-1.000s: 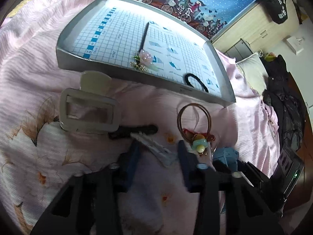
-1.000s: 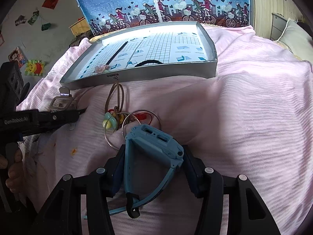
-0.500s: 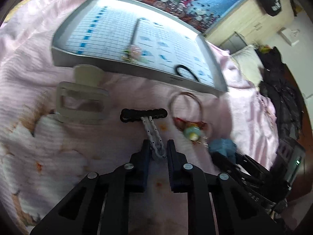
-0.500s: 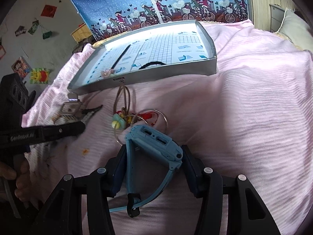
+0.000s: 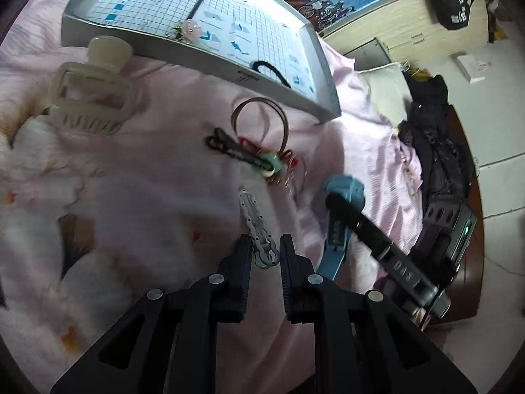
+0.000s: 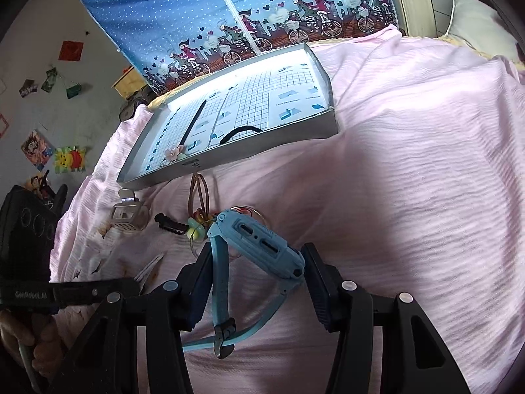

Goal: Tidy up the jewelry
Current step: 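Lower the white strip into the tray with the left tool while the right tool carries the watch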

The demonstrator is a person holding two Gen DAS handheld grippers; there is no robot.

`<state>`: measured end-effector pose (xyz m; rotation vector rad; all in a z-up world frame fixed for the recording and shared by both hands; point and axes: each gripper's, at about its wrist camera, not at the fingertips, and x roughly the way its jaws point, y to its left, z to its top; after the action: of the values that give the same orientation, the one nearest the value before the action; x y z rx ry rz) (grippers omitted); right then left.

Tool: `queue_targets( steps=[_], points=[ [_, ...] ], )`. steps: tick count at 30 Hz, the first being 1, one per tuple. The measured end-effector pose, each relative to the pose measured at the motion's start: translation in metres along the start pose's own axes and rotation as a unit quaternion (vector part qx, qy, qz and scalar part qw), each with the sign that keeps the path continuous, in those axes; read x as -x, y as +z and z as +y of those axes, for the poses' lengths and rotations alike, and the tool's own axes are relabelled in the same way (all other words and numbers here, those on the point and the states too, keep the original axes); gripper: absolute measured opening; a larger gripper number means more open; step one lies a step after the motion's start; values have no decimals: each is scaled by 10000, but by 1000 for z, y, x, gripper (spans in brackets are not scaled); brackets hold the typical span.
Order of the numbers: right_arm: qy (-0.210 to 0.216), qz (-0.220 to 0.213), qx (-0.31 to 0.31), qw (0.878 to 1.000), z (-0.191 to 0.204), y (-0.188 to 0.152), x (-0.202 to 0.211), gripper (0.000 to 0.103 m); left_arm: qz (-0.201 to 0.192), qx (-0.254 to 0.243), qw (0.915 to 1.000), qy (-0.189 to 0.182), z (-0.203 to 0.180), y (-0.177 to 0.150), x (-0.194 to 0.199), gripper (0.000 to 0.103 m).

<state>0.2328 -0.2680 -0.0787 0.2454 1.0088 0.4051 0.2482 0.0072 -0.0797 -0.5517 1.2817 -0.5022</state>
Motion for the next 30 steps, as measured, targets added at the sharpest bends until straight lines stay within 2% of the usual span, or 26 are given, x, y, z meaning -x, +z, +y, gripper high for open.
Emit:
queue_targets(
  steps=[2,7,13,15,18,23,27,30],
  points=[
    [8,-24,45,10000,1,0,1,50,-42,-91,9999,9,-3,-1,6,14],
    [44,-284,169,9994,5,5,11,50,-473,-529,9975,71,-20,1,22,14],
    [61,-587,207,9980,6,23,17,49,-1160,-1001,9879,223,-38,6,32,14],
    [143,-642,159,9977,5,36,16,49,-1403,-1071,9837,349,-38,17,31,14],
    [262,-975,11,9949,-1,61,17,49,-1647,-1106,9787,529,-34,36,30,14],
    [345,-1346,-186,9901,-5,101,-3,49,-2043,-1064,9697,817,-17,77,24,14],
    [177,-1375,-164,9902,-7,122,-31,49,-2113,-1134,9651,1054,-4,101,7,14],
    [20,-1284,-66,9917,-6,123,-47,49,-2046,-1215,9639,1197,5,110,-2,14]
  ],
)
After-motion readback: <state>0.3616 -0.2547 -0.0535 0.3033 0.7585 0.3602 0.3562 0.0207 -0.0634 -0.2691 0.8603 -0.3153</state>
